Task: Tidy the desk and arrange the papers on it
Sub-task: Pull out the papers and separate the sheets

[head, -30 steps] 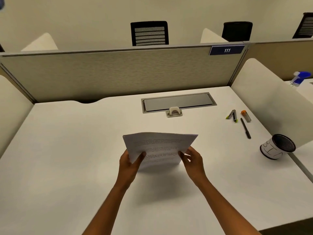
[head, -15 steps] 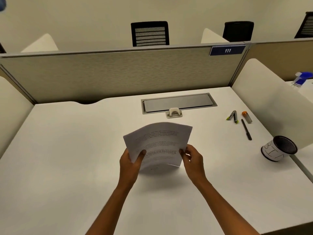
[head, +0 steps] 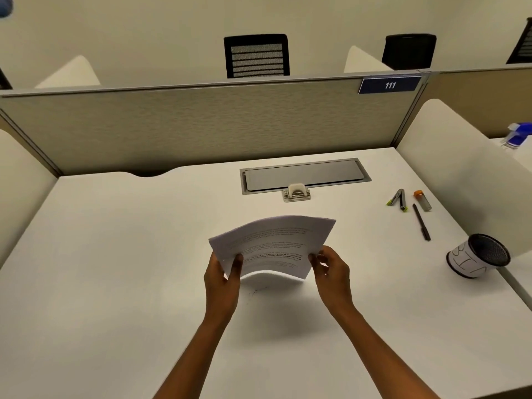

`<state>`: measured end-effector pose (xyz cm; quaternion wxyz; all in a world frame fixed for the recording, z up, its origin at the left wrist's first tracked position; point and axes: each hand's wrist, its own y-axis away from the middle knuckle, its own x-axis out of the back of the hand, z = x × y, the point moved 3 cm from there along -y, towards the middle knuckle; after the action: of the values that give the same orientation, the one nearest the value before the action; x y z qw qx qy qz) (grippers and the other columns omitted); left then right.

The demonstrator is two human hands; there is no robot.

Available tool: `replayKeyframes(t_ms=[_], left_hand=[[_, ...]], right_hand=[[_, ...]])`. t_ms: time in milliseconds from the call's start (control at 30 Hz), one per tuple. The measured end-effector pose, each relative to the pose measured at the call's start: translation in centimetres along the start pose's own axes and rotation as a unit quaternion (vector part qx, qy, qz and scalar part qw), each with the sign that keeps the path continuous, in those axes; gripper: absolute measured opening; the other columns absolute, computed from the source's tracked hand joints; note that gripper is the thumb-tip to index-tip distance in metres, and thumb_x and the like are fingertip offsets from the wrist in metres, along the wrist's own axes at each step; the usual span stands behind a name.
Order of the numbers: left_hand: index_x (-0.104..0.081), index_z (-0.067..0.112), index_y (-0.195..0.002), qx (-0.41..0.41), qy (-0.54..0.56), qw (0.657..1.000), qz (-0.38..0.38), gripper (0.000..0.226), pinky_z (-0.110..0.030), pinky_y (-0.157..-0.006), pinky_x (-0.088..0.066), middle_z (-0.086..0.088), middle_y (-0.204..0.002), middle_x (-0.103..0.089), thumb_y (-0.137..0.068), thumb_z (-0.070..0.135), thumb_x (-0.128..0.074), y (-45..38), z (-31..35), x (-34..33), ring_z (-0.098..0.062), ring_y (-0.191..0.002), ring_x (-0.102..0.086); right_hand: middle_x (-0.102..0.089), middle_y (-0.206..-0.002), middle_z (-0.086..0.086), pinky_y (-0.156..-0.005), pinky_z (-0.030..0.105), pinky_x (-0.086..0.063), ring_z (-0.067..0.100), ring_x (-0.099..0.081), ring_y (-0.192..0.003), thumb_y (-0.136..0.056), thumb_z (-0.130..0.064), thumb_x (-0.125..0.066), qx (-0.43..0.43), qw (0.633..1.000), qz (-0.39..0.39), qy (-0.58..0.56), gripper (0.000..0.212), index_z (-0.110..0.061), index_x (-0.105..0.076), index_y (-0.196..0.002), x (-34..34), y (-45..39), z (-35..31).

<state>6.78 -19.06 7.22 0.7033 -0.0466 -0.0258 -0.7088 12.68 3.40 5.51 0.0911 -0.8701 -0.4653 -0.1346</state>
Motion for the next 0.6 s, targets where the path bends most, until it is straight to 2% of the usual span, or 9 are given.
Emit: replayKeyframes(t_ms=[100,200,333,433,533,600], left_hand=[[-0.048,0.03,-0.123,0.011,0.002,1.0,-0.007,0.042,-0.019,-0.084,-0.052,0.017,-0.114,-0.061,-0.088,0.02,-0.068,-0.1,0.1,0.0,-0.003,-0.107,-0.059],[-0.048,0.027,-0.125,0.015,0.001,1.0,-0.013,0.047,-0.021,-0.087,-0.051,0.018,-0.114,-0.062,-0.085,0.021,-0.072,-0.3,-0.3,0.2,-0.005,-0.108,-0.06],[-0.053,0.021,-0.127,0.026,-0.012,0.999,-0.013,0.035,-0.032,-0.088,-0.056,0.003,-0.116,-0.064,-0.093,0.02,-0.061,-0.6,-0.8,-0.4,-0.014,-0.109,-0.061],[-0.054,0.017,-0.127,0.012,-0.014,1.0,-0.006,0.03,-0.025,-0.081,-0.058,0.001,-0.113,-0.065,-0.097,0.019,-0.054,-0.4,-0.3,-0.5,-0.017,-0.106,-0.063],[-0.05,0.017,-0.131,0.011,-0.01,1.0,0.004,0.037,-0.022,-0.081,-0.057,0.002,-0.114,-0.063,-0.095,0.018,-0.057,-0.2,0.2,-0.5,-0.015,-0.106,-0.062],[-0.046,0.02,-0.133,0.017,-0.012,1.0,0.007,0.045,-0.019,-0.081,-0.055,0.006,-0.115,-0.061,-0.091,0.016,-0.063,-0.2,0.3,-0.5,-0.012,-0.107,-0.059]], right_hand=[[-0.067,-0.108,-0.002,-0.076,0.01,-0.051,0.011,-0.063,-0.098,-0.093,-0.009,-0.059,-0.003,1.0,-0.01,-0.003,0.023,-0.017,-0.06,-0.115,0.0,-0.1,0.3],[-0.065,-0.115,-0.005,-0.085,0.019,-0.05,0.015,-0.06,-0.102,-0.093,-0.012,-0.06,0.003,1.0,-0.011,-0.012,0.028,-0.019,-0.056,-0.12,-0.3,-0.1,0.3],[-0.066,-0.106,-0.005,-0.074,0.01,-0.05,0.013,-0.063,-0.095,-0.095,-0.014,-0.057,0.01,1.0,-0.014,0.005,0.017,-0.022,-0.057,-0.11,-0.7,-0.2,-0.4],[-0.065,-0.095,-0.009,-0.066,0.005,-0.048,0.008,-0.063,-0.086,-0.096,-0.012,-0.054,0.043,0.998,-0.01,0.034,0.013,-0.025,-0.057,-0.1,-0.8,-0.1,-0.9],[-0.064,-0.095,-0.01,-0.067,0.003,-0.047,0.003,-0.062,-0.086,-0.096,-0.012,-0.053,0.055,0.998,-0.001,0.037,0.014,-0.026,-0.056,-0.1,-0.8,0.0,-1.0],[-0.063,-0.097,-0.009,-0.067,0.002,-0.047,0.005,-0.062,-0.087,-0.096,-0.012,-0.055,0.042,0.999,-0.001,0.03,0.015,-0.024,-0.056,-0.105,-0.7,0.0,-0.6]])
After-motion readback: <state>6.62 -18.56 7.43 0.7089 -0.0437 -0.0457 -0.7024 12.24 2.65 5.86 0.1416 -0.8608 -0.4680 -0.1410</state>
